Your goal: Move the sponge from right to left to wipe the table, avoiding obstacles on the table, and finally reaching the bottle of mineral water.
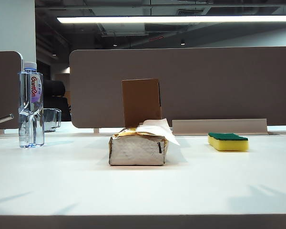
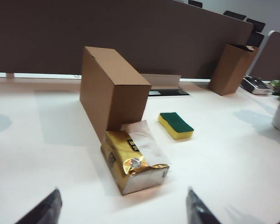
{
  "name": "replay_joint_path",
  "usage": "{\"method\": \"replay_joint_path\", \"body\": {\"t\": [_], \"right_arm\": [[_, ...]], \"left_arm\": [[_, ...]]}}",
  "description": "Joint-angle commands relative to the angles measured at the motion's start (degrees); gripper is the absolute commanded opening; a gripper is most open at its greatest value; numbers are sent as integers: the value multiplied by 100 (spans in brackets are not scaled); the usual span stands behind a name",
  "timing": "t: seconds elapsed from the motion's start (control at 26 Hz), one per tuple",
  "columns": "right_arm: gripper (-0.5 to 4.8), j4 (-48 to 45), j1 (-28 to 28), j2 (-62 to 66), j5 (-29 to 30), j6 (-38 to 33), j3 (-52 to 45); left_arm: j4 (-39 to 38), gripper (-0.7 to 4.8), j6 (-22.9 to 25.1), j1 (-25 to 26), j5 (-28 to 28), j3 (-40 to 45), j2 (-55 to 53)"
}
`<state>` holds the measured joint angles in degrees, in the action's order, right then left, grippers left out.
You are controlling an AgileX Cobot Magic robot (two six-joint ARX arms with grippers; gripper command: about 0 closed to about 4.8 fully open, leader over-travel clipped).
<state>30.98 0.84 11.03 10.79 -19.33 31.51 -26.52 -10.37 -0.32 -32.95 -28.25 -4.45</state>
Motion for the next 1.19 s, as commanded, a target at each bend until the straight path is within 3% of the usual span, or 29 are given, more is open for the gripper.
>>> {"method": "replay_joint_path", "body": {"t": [0.04, 0.12, 0.15, 0.19, 0.31, 0.46, 0.62, 1.0, 1.12, 1.19], "right_arm": [[68, 162, 4, 568, 424, -39, 437], [85, 179, 4, 863, 614, -42, 647], [130, 186, 4, 1051, 691, -66, 776], [230, 203, 4, 1388, 863, -140, 1005], [319, 256, 2, 1919, 916, -216, 1340], [335, 345, 0, 2680, 1187, -214, 1827], [335, 415, -7, 3908, 1661, -212, 2557], [340, 522, -13, 5801, 1659, 138, 3650], [434, 525, -28, 6347, 1657, 262, 3877], [441, 514, -31, 6658, 1631, 435, 3985]], "left_arm": [[-37, 344, -15, 4, -173, -269, -326], [-39, 345, -13, 4, -240, -437, -551], [-35, 346, -15, 4, -260, -511, -643], [2, 352, -11, 4, -330, -662, -813], [33, 383, 48, 4, -330, -852, -964], [57, 383, 48, 4, -337, -1027, -994], [42, 400, 46, 4, -741, -1078, -1019], [4, 400, 48, 2, -1045, -1099, -1464], [9, 400, 50, 2, -1128, -1102, -1646], [48, 400, 68, 2, -1123, -1102, -1674]]}}
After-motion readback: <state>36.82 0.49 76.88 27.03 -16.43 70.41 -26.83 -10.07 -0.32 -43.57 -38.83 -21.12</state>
